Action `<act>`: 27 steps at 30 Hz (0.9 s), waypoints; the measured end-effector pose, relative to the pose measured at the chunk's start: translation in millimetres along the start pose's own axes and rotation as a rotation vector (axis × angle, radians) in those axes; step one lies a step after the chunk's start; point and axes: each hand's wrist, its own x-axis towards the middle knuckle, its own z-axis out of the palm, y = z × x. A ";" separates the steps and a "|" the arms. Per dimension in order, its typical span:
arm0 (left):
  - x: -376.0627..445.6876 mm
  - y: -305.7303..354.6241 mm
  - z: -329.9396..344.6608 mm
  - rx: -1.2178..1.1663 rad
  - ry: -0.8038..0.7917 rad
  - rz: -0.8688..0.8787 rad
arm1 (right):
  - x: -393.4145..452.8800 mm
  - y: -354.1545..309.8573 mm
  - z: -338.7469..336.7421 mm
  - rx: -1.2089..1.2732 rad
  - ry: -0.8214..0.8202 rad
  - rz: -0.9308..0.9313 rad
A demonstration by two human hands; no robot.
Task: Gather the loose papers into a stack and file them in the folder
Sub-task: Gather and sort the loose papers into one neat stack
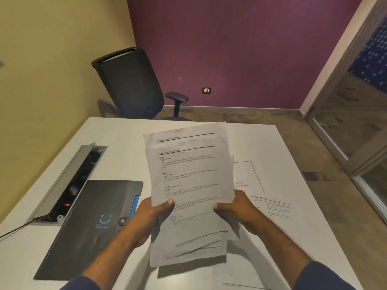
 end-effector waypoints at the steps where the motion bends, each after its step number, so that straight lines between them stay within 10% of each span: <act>1: 0.1 5.0 0.8 0.021 0.033 0.022 | -1.2 1.1 1.7 -0.015 0.007 -0.008; 12: -0.3 22.1 3.6 0.004 0.161 0.349 | -13.5 -4.5 17.8 -0.036 0.163 -0.224; 27: 10.0 3.6 11.8 0.014 0.303 0.316 | -4.2 -4.3 22.7 -0.019 0.246 -0.252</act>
